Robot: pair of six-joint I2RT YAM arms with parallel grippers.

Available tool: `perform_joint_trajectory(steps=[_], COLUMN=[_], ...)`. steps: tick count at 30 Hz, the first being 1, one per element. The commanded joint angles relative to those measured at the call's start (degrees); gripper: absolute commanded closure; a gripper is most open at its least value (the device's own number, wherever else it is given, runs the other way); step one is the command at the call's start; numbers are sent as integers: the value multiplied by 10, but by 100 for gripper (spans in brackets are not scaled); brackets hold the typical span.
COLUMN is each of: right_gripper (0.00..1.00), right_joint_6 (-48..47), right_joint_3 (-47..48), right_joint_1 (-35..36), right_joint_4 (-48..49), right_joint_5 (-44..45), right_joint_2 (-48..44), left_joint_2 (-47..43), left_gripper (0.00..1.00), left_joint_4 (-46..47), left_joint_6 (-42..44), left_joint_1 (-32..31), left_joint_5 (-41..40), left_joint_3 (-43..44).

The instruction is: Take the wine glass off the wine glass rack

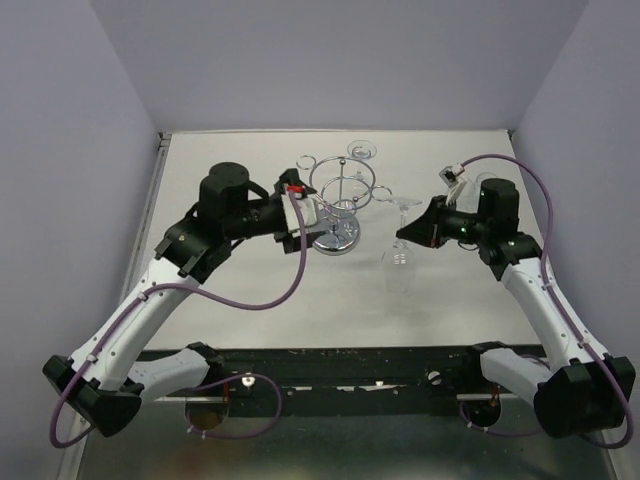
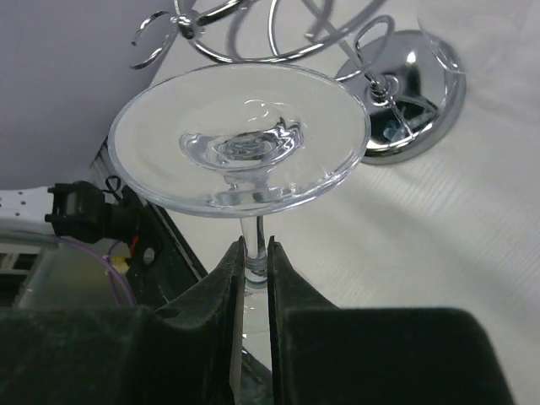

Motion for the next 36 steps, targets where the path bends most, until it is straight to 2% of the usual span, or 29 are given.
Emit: perform_joint_trajectory(steps=[1, 7, 13, 20, 24, 28, 32, 36], right_gripper=[99, 100, 99, 99, 99, 99, 99, 99], right_joint_6=[82, 137, 188, 218, 250, 283, 321, 334], right_joint_3=[-25, -85, -149, -204, -229, -240, -233, -208], right_joint_1=[-60, -85, -86, -86, -86, -89, -89, -89], right_joint_4=[-4, -3, -3, 0, 0, -1, 1, 0], right_joint_5=[-93, -119, -137, -156, -150, -137, -147, -168], right_joint_2=[23, 27, 42, 63, 69, 93, 139, 177], left_joint_2=[8, -14, -39, -24, -7, -6, -21, -27], left_gripper=[12, 15, 14, 11, 1, 1, 1, 1], left_joint_4=[-143, -146, -53, 68, 147, 198, 260, 308], left_joint_6=[144, 140, 106, 92, 35, -1, 68, 142], left_joint_1=[-95, -174, -238, -261, -262, -269, -319, -325], left_joint_5=[-47, -36, -57, -61, -92, -82, -144, -158], left_joint_3=[10, -62, -160, -240, -270, -291, -355, -396])
